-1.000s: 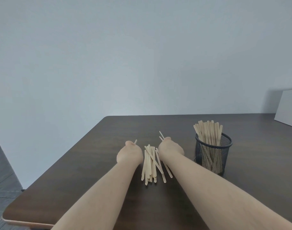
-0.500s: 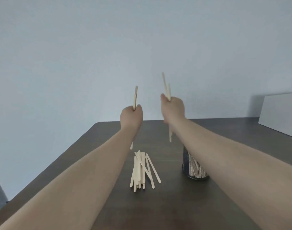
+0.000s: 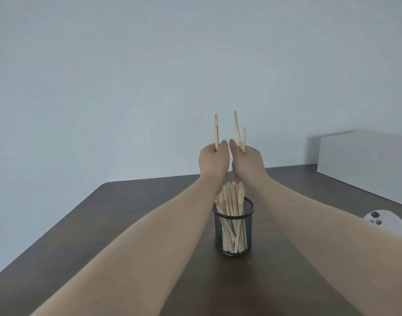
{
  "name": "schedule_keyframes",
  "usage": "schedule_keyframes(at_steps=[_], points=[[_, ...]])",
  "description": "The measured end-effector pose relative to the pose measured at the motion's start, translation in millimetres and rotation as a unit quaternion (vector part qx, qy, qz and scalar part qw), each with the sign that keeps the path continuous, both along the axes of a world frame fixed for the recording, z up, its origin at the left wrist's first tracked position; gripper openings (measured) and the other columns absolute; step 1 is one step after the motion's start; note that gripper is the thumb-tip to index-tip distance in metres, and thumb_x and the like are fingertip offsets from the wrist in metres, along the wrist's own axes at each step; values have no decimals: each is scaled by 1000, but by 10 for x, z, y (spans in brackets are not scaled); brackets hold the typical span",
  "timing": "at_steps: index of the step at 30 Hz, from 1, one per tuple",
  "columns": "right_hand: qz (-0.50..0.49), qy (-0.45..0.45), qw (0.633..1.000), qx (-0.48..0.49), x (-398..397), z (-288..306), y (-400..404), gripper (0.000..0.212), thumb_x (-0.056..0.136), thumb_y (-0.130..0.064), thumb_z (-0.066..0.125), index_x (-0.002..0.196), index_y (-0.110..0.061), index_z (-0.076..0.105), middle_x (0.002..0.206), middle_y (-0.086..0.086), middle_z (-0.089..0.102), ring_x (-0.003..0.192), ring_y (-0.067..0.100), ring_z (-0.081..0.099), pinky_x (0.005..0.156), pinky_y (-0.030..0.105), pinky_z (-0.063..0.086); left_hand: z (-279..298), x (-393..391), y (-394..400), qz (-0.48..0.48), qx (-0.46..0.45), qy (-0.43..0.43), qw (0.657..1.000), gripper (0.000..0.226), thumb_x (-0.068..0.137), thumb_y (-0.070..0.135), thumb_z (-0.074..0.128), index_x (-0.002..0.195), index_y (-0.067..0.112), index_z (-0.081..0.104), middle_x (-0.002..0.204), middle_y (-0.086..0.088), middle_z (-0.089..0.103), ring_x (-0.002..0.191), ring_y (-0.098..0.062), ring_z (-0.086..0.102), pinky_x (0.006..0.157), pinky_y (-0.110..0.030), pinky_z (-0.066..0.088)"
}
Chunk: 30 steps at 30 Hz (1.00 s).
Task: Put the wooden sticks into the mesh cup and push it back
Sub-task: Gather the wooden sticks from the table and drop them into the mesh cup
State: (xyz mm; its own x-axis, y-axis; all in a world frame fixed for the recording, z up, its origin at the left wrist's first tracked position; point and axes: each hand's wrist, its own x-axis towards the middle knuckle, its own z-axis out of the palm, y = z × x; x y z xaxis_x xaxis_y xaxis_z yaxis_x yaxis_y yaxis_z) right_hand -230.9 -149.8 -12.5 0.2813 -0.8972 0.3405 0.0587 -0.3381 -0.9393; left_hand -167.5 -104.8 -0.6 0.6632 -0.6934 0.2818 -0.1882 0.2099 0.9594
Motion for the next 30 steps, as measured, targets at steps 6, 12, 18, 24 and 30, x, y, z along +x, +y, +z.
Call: schedule_keyframes(at_steps=[6, 12, 18, 24, 30], points=[[32, -24, 998, 49, 27, -171, -24, 41, 96, -38, 47, 63, -16, 40, 52, 0, 35, 42, 15, 35, 40, 20, 32, -199, 6, -52, 16, 23, 6, 1000, 37, 91, 24, 47, 58, 16, 31, 53, -1, 31, 45, -18, 29, 48, -25, 28], [54, -38, 995, 69, 47, -254, -35, 34, 92, -30, 54, 65, -11, 46, 50, 3, 46, 41, 17, 44, 42, 21, 39, -212, -15, -24, 30, 24, -14, 999, 35, 90, 21, 49, 57, 15, 39, 48, 0, 41, 46, -22, 43, 56, -30, 40], [2, -26, 999, 19, -23, -183, -26, 24, 94, -23, 53, 88, -2, 64, 77, 7, 69, 67, 19, 68, 76, 35, 56, -147, 44, -7, 75, 9, -57, 995, 14, 87, 21, 52, 74, 17, 51, 87, -9, 66, 79, -22, 59, 72, -32, 47], [-52, 111, 984, -126, -42, -14, -20, 27, 97, -24, 46, 107, -8, 65, 98, -2, 63, 92, 15, 56, 79, 23, 38, -7, 264, 201, 89, 9, -73, 993, 33, 93, 35, 50, 115, 12, 57, 102, 5, 61, 102, -19, 57, 88, -30, 44], [-40, 198, 952, -232, 125, 190, 318, 27, 96, -26, 47, 109, -11, 64, 105, -3, 66, 98, 17, 60, 85, 30, 50, -57, 1002, 686, 179, 258, -133, 940, 19, 83, 18, 53, 73, 2, 48, 64, -1, 33, 58, -22, 36, 56, -24, 29]])
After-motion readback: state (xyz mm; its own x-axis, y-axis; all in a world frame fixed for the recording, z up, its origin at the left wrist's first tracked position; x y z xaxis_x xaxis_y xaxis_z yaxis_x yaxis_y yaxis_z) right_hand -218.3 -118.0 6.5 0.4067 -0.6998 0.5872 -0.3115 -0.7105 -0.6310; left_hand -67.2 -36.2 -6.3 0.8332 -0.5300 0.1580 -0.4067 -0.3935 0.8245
